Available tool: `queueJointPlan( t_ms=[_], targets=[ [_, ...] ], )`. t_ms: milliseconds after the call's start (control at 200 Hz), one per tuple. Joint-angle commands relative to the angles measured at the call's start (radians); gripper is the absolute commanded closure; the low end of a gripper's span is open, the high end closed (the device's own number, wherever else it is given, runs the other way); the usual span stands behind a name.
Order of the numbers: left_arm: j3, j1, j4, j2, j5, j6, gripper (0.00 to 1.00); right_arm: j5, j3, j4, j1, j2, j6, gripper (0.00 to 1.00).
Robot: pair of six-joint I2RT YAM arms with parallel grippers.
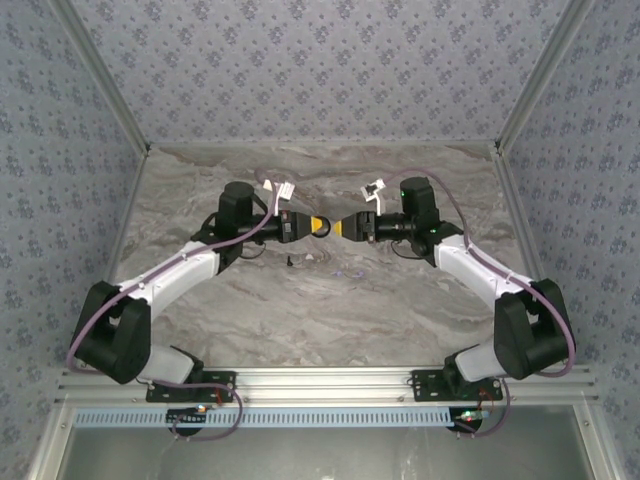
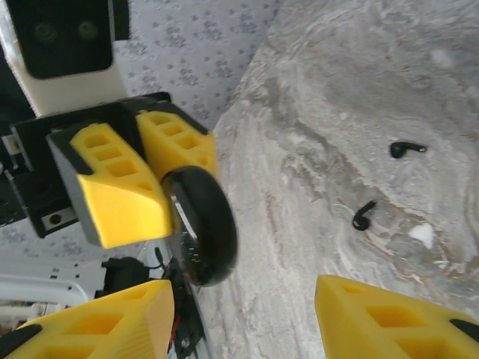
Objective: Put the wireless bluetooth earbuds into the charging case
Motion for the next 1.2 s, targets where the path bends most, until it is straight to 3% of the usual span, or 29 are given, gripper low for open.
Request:
queueJointPlan(
  t_ms=[0, 345, 939, 1084, 1194],
  targets=[
    [-0.003, -0.004, 0.021, -0.034, 0.046, 0.043, 0.81, -0.053, 0.024, 0.029, 0.021, -0.018, -0.029, 0.45],
    [0.007, -0.019, 0.015, -0.035, 0.089, 0.060, 0.81, -0.061, 0.046, 0.021, 0.043, -0.006, -0.042, 0.49],
    [0.031, -0.043, -0.006, -0.017, 0.085, 0.071, 0.81, -0.074, 0.054, 0.010, 0.050, 0.001, -0.044, 0.82],
    [0.027, -0.043, -0.006, -0.029, 0.062, 0.059, 0.69, -0.056, 0.052, 0.010, 0.041, -0.016, -0.033, 0.84],
    [0.020, -0.041, -0.003, -0.048, 0.049, 0.043, 0.52, -0.052, 0.060, 0.004, 0.032, -0.022, -0.025, 0.83]
  ],
)
